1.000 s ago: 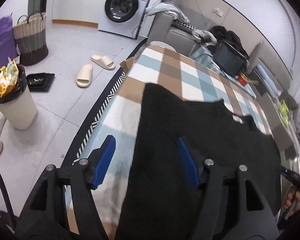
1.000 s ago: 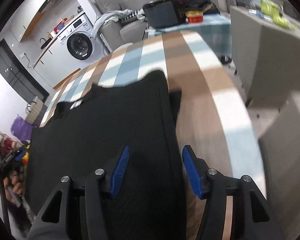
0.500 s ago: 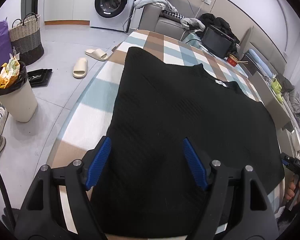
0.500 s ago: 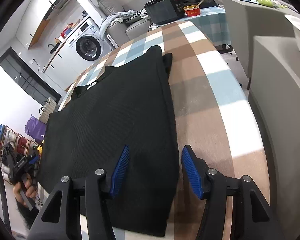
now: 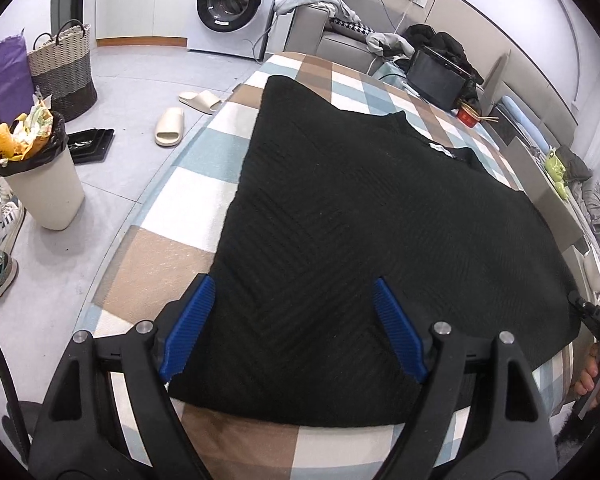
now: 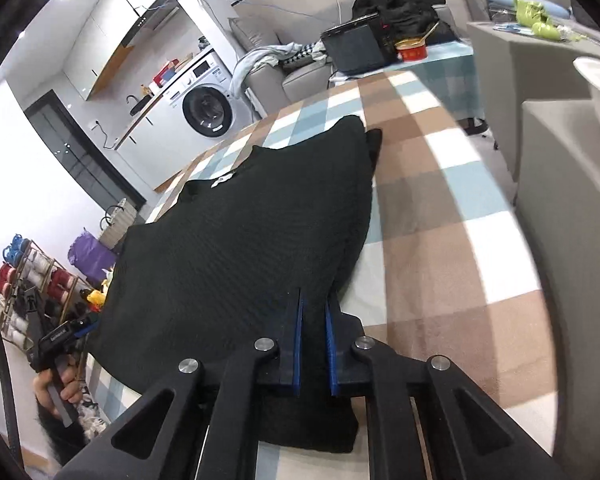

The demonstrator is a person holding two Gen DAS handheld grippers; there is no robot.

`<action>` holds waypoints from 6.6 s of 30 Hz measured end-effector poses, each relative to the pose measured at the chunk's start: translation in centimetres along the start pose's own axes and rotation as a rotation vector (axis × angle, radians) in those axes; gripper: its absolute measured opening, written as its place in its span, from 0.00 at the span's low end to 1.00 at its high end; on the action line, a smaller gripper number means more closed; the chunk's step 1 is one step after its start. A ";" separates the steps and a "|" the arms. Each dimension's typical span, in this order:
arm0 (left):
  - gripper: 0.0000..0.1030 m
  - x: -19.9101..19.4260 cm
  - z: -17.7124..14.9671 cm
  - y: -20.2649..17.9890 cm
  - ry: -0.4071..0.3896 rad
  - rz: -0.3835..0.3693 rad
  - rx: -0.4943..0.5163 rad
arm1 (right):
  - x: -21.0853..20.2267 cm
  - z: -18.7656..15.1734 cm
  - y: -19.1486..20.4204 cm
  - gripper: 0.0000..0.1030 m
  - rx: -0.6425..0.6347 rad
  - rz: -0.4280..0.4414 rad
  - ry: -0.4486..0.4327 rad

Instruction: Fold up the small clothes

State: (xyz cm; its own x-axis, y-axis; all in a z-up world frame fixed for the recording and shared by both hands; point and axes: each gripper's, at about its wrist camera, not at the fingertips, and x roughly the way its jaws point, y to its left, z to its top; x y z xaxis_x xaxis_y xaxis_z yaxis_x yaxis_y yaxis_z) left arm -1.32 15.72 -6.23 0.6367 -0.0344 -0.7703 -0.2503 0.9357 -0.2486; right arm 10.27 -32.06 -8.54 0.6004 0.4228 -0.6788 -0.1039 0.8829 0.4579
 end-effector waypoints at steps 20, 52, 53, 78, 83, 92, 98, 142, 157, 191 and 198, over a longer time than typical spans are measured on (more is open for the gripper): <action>0.77 -0.3 -2.0 -8.4 0.004 -0.109 0.220 | 1.2 -2.1 12.8 0.82 -0.212 -0.056 0.000; 0.78 0.6 -4.1 -7.6 0.031 -0.077 0.306 | 4.8 -6.2 13.5 0.81 -0.347 -0.299 0.032; 0.78 0.7 -4.2 -7.6 0.032 -0.070 0.306 | 5.4 -6.1 14.3 0.81 -0.356 -0.293 0.018; 0.79 5.0 -1.4 -12.0 0.044 0.001 0.346 | 10.5 -1.8 15.2 0.84 -0.402 -0.302 0.116; 0.79 4.7 -1.4 -10.3 0.043 -0.027 0.336 | 10.0 -0.9 12.5 0.85 -0.397 -0.280 0.143; 0.79 5.0 0.6 -10.3 0.067 -0.058 0.256 | 9.1 0.6 13.3 0.85 -0.413 -0.284 0.108; 0.79 7.2 1.6 -10.7 0.075 -0.006 0.264 | 11.6 1.5 13.1 0.85 -0.424 -0.290 0.149; 0.82 -0.6 -4.2 -3.4 0.024 0.164 0.242 | 7.8 -1.4 10.8 0.86 -0.375 -0.359 0.119; 0.71 -5.5 -5.5 2.3 0.055 -0.051 -0.223 | 4.4 -3.3 10.7 0.87 -0.327 -0.336 0.073; 0.08 -4.1 0.3 -2.8 -0.305 -0.023 -0.144 | 5.6 -3.2 12.7 0.87 -0.322 -0.247 0.065; 0.07 -5.9 3.6 -14.2 -0.400 -0.146 0.150 | 4.2 -2.8 11.5 0.87 -0.307 -0.265 0.041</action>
State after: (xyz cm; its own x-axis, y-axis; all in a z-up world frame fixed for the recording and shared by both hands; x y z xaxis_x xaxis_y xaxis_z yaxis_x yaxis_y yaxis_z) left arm 1.11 3.94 3.97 0.8968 -0.0588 -0.4386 -0.0471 0.9728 -0.2268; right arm 9.39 -19.53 -7.70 0.6066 0.1743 -0.7757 -0.1853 0.9798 0.0752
